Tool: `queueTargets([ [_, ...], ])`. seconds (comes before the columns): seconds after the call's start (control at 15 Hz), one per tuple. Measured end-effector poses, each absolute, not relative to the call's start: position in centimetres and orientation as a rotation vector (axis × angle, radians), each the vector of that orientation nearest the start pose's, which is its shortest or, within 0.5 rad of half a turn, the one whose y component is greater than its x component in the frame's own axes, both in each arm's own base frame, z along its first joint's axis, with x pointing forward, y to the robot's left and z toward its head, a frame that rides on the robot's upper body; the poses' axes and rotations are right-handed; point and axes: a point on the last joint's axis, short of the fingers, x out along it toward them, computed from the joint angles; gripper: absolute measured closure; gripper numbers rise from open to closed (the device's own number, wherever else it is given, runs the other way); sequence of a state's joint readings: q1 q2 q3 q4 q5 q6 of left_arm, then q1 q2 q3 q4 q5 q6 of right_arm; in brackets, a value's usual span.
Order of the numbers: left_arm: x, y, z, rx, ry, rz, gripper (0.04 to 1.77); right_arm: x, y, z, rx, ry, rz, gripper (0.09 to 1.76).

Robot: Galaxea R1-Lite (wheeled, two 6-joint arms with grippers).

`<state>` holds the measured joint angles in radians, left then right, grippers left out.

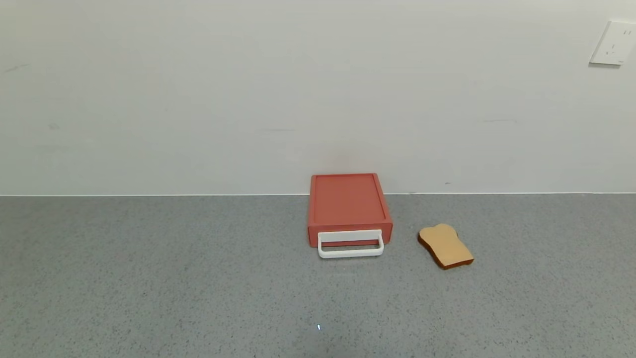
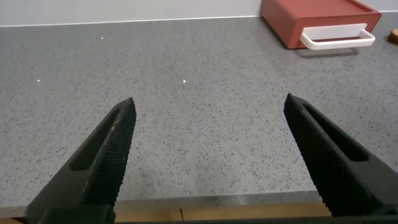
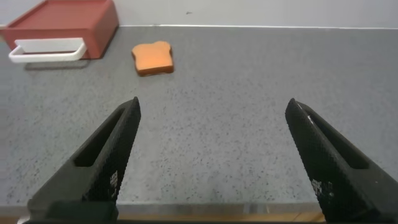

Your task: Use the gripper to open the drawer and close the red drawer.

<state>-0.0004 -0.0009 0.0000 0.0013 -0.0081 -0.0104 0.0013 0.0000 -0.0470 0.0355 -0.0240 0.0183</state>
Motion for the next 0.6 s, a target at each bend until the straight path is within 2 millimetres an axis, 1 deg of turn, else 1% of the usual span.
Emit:
queueTargets([
  [0.13, -2.29, -0.02, 7.53, -0.011, 0.001, -0.009, 0.09, -2.44, -0.01, 7.93, 0.015, -0.002, -0.004, 0.14],
  [0.6, -2.29, -0.02, 7.55, -0.011, -0.001, -0.008, 0.09, -2.31, 0.0, 7.65, 0.015, -0.003, 0.004, 0.14],
])
